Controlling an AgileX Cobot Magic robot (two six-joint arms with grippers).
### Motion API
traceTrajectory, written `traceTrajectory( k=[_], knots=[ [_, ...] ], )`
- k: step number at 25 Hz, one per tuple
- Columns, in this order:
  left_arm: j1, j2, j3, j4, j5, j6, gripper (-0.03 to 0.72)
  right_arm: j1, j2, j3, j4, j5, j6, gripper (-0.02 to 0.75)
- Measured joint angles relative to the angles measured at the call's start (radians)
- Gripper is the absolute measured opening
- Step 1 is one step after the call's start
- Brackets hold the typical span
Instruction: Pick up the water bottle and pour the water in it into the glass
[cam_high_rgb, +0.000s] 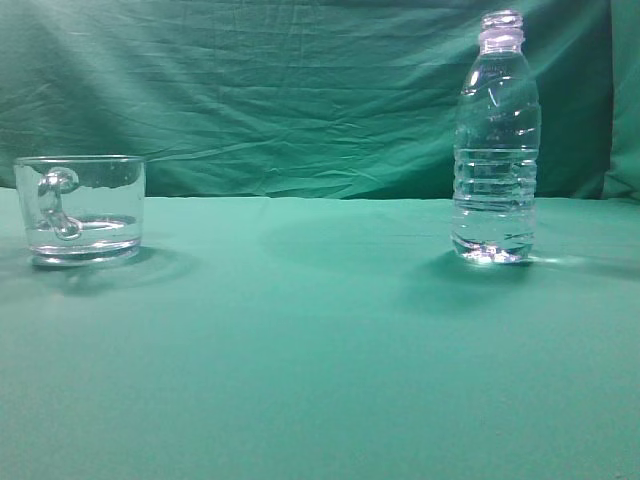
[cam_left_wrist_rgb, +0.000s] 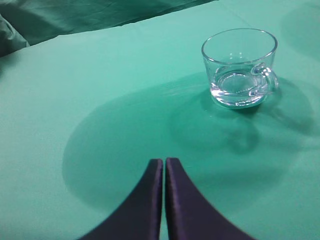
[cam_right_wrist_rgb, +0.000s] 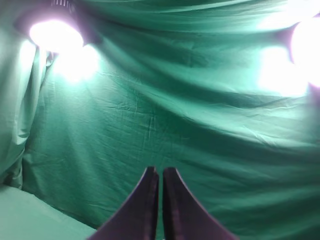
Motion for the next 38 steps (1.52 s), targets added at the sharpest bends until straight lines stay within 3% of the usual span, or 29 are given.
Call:
traceTrajectory(
  k=[4,11,13,22,38],
  knots=[
    [0.000,0.000,0.000,0.000,0.000,0.000,0.000,0.000,-0.088,0.137,0.407,0.158,-0.294,0.000],
    [0.000,0.000,0.000,0.000,0.000,0.000,0.000,0.000,-0.273,0.316,0.967,0.511,-0.858,0.000],
    [0.000,0.000,0.000,0.000,0.000,0.000,0.000,0.000,-0.324,0.360,1.054,0.595,-1.017,0.000],
    [0.000,0.000,0.000,0.000,0.000,0.000,0.000,0.000,-0.435,0.605,1.113,0.644,-1.116,0.000],
    [0.000,0.000,0.000,0.000,0.000,0.000,0.000,0.000,-0.435,0.615,1.158,0.688,-1.120,0.000]
  ],
)
